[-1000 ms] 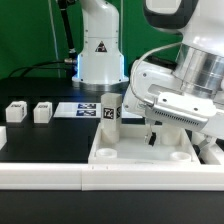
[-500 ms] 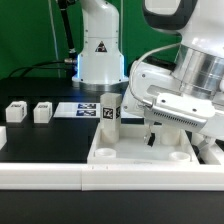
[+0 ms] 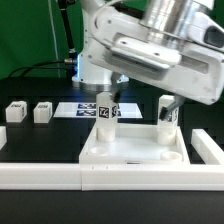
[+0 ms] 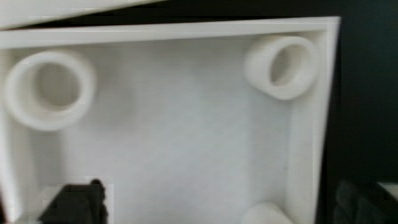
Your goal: Assemble square table
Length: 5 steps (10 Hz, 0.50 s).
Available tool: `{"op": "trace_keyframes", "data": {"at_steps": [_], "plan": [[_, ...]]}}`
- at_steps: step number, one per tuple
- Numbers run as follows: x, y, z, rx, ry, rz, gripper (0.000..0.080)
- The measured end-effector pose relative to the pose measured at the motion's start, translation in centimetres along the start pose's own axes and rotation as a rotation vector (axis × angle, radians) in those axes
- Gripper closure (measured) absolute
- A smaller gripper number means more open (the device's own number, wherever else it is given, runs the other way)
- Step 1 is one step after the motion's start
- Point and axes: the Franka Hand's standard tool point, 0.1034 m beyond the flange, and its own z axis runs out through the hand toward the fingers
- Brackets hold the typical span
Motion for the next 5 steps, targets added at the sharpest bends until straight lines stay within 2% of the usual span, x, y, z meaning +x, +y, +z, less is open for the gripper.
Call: {"op": "trace_keyframes", "data": {"at_steps": [1,2,3,5], "plan": [[0.3,-2.3,0.8,0.016,0.016,0.070,0.0151],[0.5,-3.7,1.8,0.020,0.026,0.133,0.0151],[-0.1,-4.9,2.2,0.021,0.035,0.198,0.0151],[0.0,-4.6,2.2,0.024,0.034,0.378,0.0151]]}}
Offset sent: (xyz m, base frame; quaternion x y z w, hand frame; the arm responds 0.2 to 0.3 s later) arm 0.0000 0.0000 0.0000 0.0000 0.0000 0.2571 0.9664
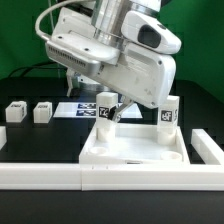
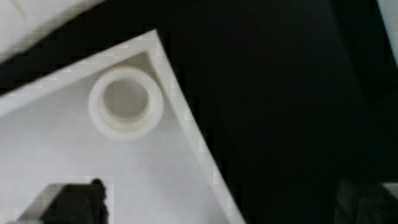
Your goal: Assemble square table
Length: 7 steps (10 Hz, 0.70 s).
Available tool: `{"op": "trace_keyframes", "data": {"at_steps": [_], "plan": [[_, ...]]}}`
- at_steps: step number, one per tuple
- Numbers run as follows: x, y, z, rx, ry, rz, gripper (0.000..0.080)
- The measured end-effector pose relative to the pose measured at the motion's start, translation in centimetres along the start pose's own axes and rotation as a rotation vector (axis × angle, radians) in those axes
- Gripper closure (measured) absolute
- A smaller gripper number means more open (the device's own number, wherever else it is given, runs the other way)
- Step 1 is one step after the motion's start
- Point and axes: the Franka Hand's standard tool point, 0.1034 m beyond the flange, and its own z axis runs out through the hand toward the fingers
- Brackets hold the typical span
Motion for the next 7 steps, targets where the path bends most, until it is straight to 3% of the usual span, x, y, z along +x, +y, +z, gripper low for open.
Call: {"op": "trace_keyframes", "data": {"at_steps": [3,4,5,7], "plan": [[-0.1,-0.2,0.0,-0.003,0.007,0.204,0.0151],[-0.6,-1.7,-0.1,-0.038,0.053,0.318,0.0151],[-0.8,-3.6,0.2,-0.056,0.074,0.430,0.0151],[-0.6,-7.3,0.5,-0.037,0.096,0.687,0.0151]]}}
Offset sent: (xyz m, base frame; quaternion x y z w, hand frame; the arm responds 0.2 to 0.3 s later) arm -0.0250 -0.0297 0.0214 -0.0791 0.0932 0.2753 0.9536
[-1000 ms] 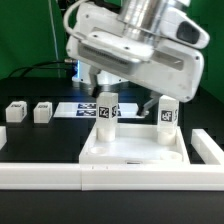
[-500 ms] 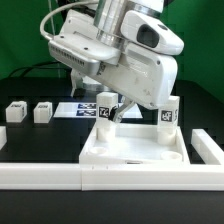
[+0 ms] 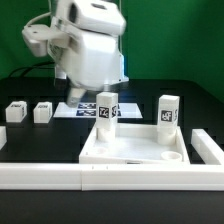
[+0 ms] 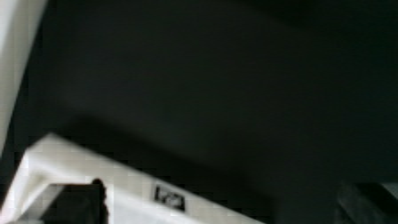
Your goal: Assemble square table
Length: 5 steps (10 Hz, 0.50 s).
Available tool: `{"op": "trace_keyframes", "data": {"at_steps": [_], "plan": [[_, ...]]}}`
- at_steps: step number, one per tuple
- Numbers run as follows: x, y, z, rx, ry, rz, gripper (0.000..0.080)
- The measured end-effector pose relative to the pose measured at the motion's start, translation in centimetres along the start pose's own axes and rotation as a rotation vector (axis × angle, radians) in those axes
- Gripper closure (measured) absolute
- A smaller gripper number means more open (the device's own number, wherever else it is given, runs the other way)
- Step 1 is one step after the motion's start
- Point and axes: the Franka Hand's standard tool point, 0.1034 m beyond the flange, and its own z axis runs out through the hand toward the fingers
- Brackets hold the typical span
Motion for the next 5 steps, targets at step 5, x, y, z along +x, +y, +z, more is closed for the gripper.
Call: {"op": "trace_keyframes", "data": {"at_steps": [5], "plan": [[-0.9,-2.1,1.1,0.042,0.033,0.452,0.0151]]}}
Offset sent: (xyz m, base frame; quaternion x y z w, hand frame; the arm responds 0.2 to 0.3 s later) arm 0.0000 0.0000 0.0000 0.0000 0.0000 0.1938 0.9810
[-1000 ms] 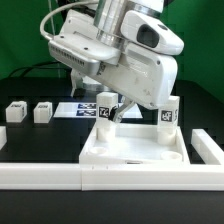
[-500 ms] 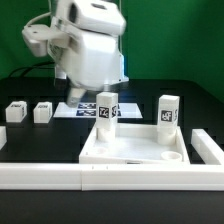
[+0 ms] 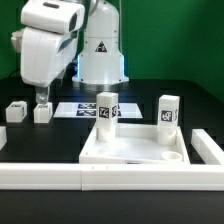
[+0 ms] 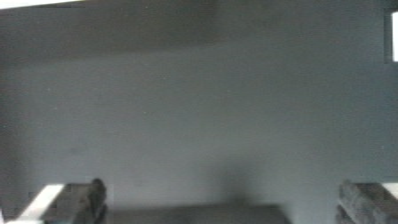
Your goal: Assemble square table
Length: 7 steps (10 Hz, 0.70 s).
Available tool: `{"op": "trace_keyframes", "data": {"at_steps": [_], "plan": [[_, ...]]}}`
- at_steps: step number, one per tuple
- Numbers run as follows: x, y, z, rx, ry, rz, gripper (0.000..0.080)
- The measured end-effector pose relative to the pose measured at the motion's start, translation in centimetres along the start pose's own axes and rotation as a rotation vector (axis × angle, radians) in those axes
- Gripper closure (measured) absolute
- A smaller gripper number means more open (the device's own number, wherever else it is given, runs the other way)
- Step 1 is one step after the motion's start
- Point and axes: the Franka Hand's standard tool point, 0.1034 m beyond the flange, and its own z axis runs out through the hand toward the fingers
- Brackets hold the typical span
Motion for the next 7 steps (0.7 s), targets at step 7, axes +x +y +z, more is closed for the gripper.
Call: {"op": "trace_keyframes", "data": {"at_steps": [7], "plan": [[-2.5,-2.0,1.3,0.007,0.066,0.711,0.0151]]}}
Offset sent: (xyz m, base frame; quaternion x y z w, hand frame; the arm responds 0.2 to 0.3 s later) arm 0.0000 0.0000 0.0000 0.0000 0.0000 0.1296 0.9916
